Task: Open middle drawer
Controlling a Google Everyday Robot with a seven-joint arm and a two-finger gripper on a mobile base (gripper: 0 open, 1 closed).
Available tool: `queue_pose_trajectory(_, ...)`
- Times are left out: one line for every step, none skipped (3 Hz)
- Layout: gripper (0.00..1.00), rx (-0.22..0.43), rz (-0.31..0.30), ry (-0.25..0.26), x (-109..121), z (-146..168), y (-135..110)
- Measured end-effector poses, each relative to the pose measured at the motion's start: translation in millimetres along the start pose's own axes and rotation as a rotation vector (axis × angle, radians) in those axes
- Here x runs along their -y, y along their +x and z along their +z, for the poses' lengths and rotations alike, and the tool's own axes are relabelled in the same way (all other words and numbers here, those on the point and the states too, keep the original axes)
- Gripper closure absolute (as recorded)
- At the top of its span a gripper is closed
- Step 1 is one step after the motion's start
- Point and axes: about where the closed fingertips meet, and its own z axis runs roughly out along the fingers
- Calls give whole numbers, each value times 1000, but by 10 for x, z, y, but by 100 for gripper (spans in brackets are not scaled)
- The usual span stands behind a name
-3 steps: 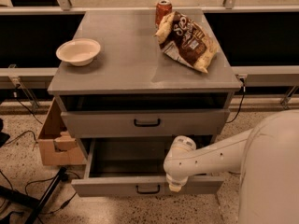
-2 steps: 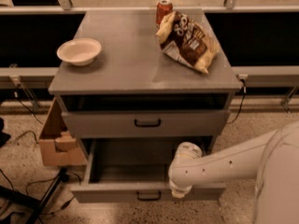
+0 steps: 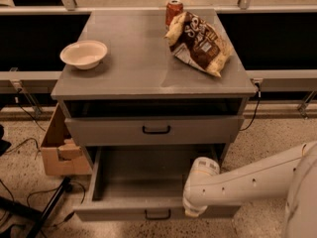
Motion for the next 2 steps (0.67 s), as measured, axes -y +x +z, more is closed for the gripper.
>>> queue_pose_trajectory(100,0,2,-1,-23,0,16)
queue_pose_trajectory(100,2,14,-7,-152,-32,107)
